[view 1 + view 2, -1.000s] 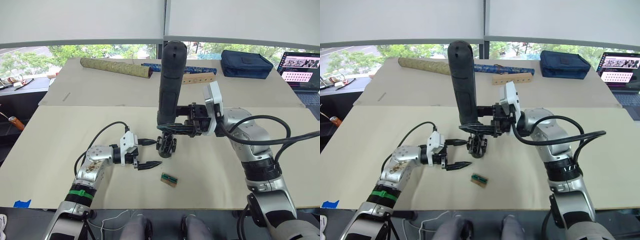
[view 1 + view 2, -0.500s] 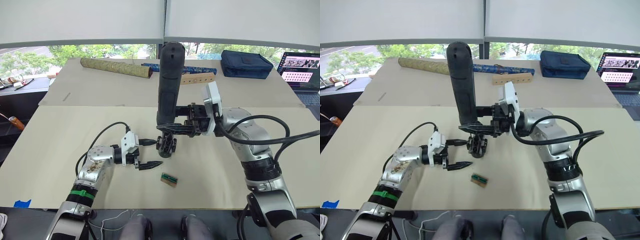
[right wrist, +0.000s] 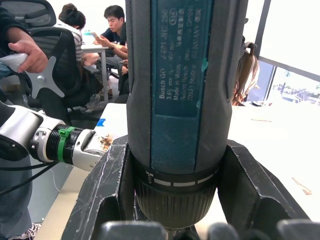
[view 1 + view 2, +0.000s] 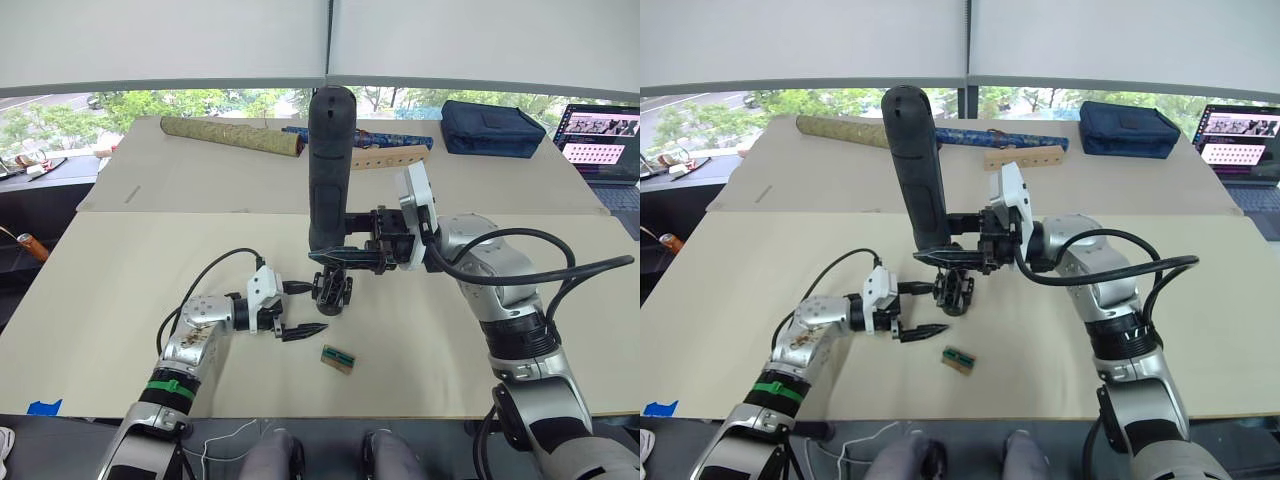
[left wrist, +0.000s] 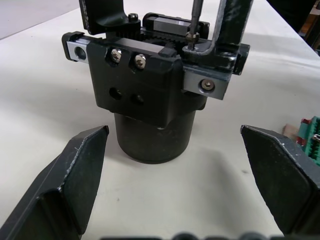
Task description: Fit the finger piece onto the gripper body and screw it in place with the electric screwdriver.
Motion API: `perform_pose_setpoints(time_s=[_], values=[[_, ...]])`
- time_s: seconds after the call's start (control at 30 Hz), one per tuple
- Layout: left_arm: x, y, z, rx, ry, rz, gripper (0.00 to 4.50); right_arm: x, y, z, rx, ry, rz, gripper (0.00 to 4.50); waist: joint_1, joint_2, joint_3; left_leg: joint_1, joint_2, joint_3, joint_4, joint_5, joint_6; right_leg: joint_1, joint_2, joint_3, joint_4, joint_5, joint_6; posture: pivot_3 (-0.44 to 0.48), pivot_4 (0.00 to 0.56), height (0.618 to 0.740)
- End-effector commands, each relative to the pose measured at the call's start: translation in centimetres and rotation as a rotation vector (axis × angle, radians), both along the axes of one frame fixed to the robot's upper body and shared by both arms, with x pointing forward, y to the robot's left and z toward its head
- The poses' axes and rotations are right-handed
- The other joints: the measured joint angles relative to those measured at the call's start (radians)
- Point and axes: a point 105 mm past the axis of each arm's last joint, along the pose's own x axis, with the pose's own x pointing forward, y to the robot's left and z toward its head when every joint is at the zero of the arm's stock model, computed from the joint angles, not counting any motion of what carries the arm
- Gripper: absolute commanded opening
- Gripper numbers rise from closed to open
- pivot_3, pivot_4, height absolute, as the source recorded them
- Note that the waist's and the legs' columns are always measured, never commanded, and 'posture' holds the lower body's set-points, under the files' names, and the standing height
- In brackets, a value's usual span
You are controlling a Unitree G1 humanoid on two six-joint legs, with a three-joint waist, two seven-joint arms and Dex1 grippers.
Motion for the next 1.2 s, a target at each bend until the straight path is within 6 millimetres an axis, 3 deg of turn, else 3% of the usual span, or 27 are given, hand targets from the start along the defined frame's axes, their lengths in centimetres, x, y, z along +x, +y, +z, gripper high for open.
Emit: perform_pose_setpoints(time_s=[0.03, 0.37, 0.9, 1.07, 1.2], values=[[0.4, -0.4, 0.8, -0.005, -0.038, -0.010, 4.50, -0.1, 0.1, 0.7, -0.004, -0.030, 0.004, 1.90, -0.001, 0.000, 0.000, 0.000, 0.000, 0.000, 0.000, 0.000, 0.000, 0.000, 0.000, 0.000, 0.000, 0.000, 0.000, 0.000, 0.150, 0.734], [1.6, -1.7, 0.9, 0.003, -0.035, -0.044, 4.50, 0.0, 0.1, 0.7, -0.008, -0.032, 0.000, 1.90, -0.001, 0.000, 0.000, 0.000, 0.000, 0.000, 0.000, 0.000, 0.000, 0.000, 0.000, 0.000, 0.000, 0.000, 0.000, 0.000, 0.150, 0.734], [1.6, -2.9, 0.1, 0.009, -0.009, -0.088, 4.50, 0.0, -0.1, 0.3, -0.018, -0.036, -0.025, 1.90, -0.002, 0.000, 0.000, 0.000, 0.000, 0.000, 0.000, 0.000, 0.000, 0.000, 0.000, 0.000, 0.000, 0.000, 0.000, 0.000, 0.150, 0.734], [1.5, -2.7, -0.3, 0.023, -0.005, -0.089, 2.41, 0.2, -0.2, -0.2, -0.043, -0.028, -0.041, 1.90, -0.002, 0.000, 0.000, 0.000, 0.000, 0.000, 0.000, 0.000, 0.000, 0.000, 0.000, 0.000, 0.000, 0.000, 0.000, 0.000, 0.150, 0.734], [1.3, -2.7, -0.7, 0.038, -0.008, -0.090, 2.33, 0.3, -0.1, -0.9, -0.067, -0.008, -0.042, 1.90, -0.002, 0.000, 0.000, 0.000, 0.000, 0.000, 0.000, 0.000, 0.000, 0.000, 0.000, -0.001, 0.000, 0.000, 0.000, 0.000, 0.150, 0.734]])
